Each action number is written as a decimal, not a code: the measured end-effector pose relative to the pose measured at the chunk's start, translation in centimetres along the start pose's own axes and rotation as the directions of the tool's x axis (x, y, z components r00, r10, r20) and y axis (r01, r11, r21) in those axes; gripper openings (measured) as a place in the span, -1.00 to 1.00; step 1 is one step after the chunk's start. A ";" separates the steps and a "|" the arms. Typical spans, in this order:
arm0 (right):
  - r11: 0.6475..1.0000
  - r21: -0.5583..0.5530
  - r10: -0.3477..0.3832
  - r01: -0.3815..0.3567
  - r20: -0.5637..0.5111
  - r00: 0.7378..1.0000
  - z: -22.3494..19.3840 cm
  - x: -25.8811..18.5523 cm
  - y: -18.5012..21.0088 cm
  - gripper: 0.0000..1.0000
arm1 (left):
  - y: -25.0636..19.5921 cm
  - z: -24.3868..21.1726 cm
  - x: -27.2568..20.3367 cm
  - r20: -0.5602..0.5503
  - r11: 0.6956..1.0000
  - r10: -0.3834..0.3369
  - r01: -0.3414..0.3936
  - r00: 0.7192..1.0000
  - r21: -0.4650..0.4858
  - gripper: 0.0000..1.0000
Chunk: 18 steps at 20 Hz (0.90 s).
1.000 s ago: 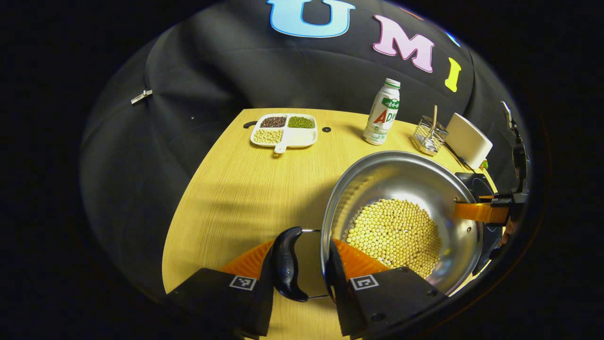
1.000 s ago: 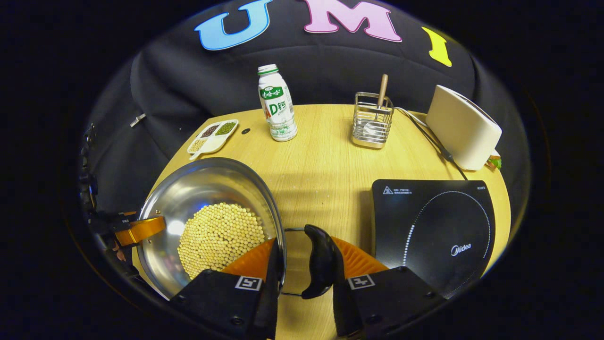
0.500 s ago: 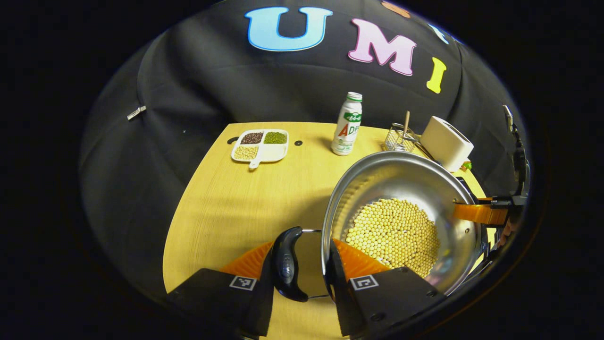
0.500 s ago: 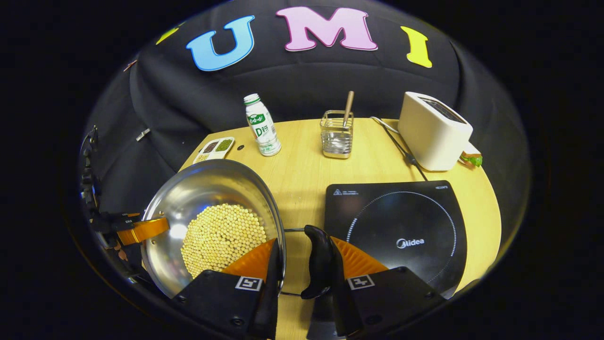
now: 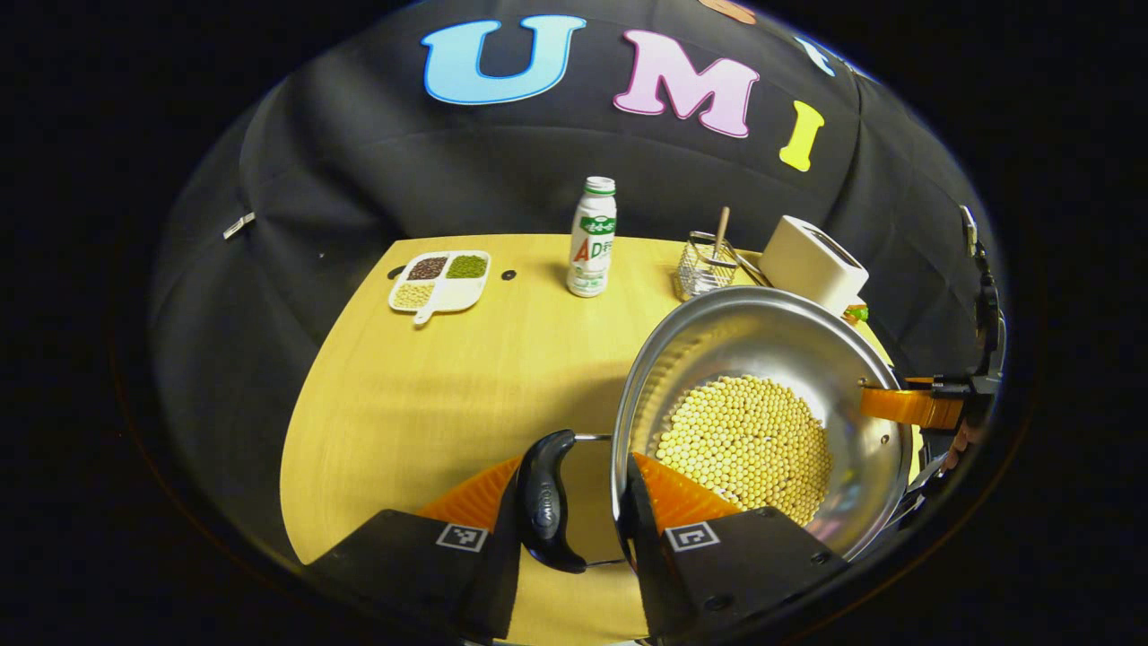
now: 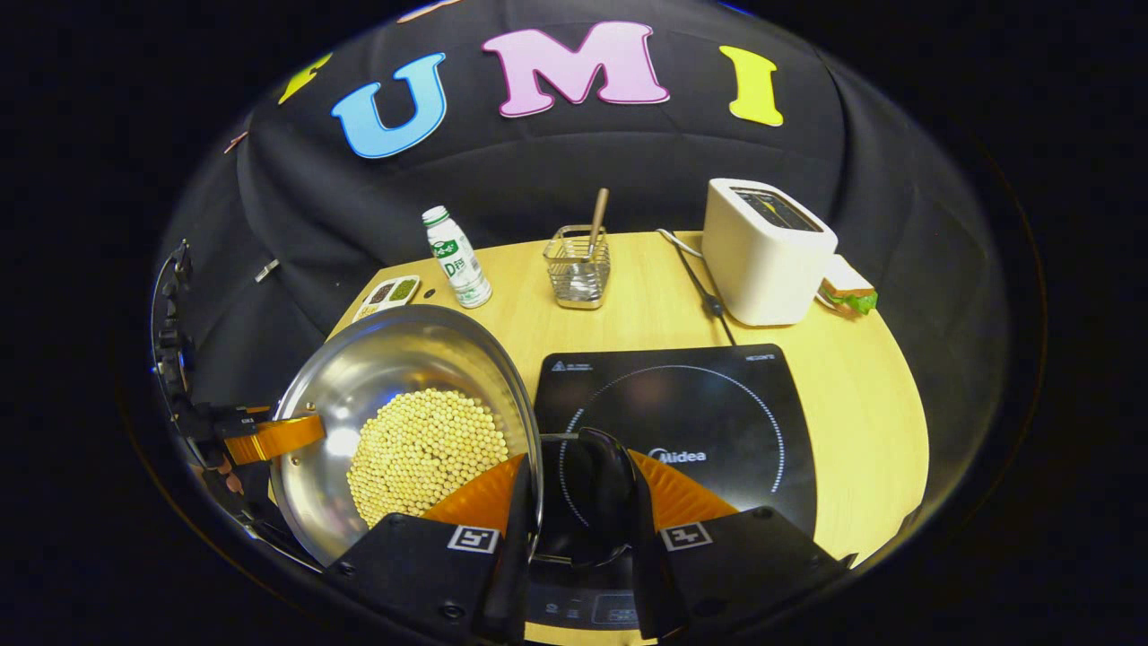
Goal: First push the handle of the pot to place it horizontally, then grasp the pot with both hands and set it on the induction cooktop.
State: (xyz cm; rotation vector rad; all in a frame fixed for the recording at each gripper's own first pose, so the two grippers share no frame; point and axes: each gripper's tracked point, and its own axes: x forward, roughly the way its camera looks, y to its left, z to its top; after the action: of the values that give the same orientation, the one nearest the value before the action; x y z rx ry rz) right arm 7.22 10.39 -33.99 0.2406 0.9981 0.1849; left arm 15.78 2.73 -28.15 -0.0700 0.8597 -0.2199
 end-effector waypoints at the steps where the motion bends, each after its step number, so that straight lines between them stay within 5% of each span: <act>1: 1.000 0.005 -0.004 0.004 0.001 1.000 0.1 -0.3 -1.0 0.00 | -1.0 0.2 0.2 -0.001 1.000 -0.007 0.007 1.000 0.007 0.14; 18: 0.996 0.048 -0.067 0.068 -0.025 0.997 1.1 -0.2 -16.3 -0.07 | -15.3 1.7 6.8 -0.048 0.996 -0.073 0.075 0.996 0.052 0.14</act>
State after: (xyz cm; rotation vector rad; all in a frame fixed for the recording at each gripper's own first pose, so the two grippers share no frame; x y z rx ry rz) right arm 8.81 -5.43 -37.88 0.2495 1.0331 0.1016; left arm 18.87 -13.74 -29.86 -0.0469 0.8970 -0.3150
